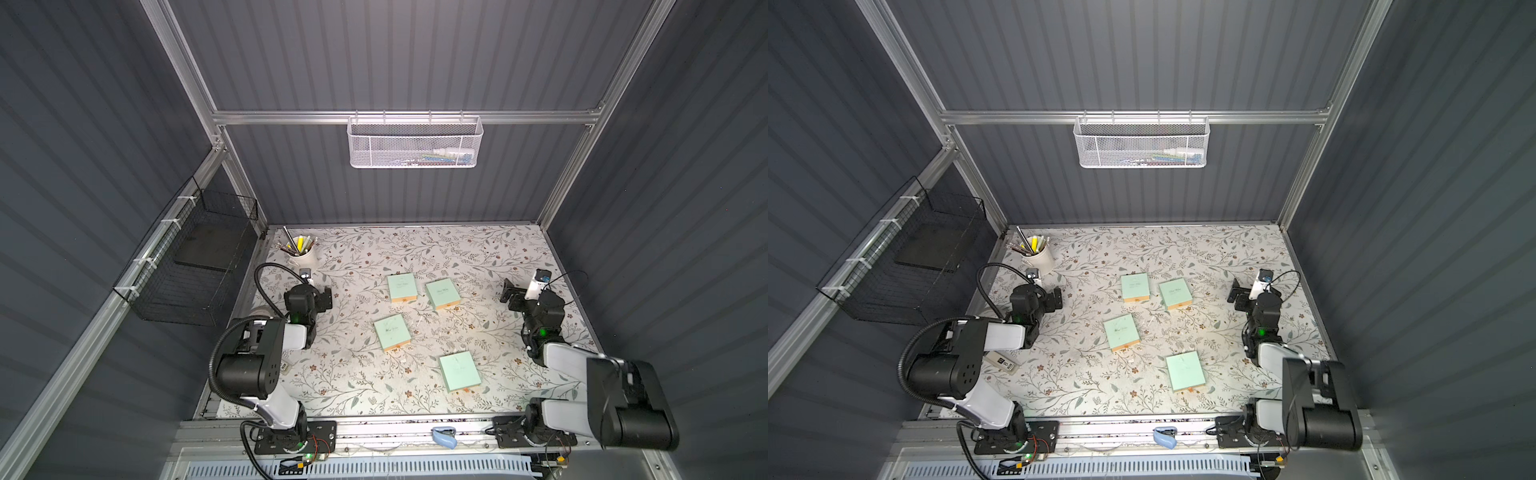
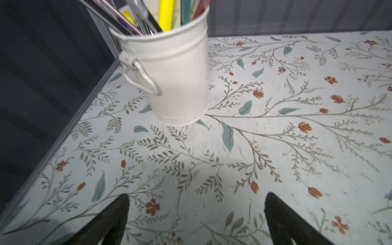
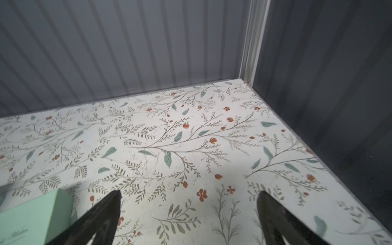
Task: Take out the earrings from the drawer-style jewelry box
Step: Adjust the jewelry box at the center of the board.
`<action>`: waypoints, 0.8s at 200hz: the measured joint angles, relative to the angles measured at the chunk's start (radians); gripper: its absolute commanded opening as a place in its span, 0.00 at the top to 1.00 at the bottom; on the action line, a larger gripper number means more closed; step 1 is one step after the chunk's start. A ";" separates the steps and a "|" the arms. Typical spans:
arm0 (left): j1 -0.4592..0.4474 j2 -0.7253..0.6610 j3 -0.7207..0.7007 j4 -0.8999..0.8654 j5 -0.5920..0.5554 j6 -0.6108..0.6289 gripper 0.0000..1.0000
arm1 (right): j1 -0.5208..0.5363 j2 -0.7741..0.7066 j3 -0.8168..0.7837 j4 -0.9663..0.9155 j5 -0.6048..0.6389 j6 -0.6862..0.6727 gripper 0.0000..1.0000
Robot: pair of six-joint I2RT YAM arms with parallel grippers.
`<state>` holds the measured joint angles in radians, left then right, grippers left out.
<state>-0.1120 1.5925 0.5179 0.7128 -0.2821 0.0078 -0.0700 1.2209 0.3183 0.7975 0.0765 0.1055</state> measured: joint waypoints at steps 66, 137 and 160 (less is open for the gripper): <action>-0.119 -0.264 0.235 -0.497 -0.115 -0.239 0.00 | -0.061 -0.314 0.111 -0.414 0.170 0.505 0.01; -0.101 -0.463 0.320 -0.889 0.195 -0.564 0.00 | 0.099 -0.473 0.157 -0.755 -0.065 0.649 0.01; -0.101 -0.490 0.302 -0.924 0.387 -0.586 0.00 | 0.289 -0.472 0.208 -0.854 -0.096 0.623 0.01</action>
<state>-0.2131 1.1027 0.8200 -0.2111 0.1047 -0.5781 0.2192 0.7490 0.5266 -0.0566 -0.0196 0.7280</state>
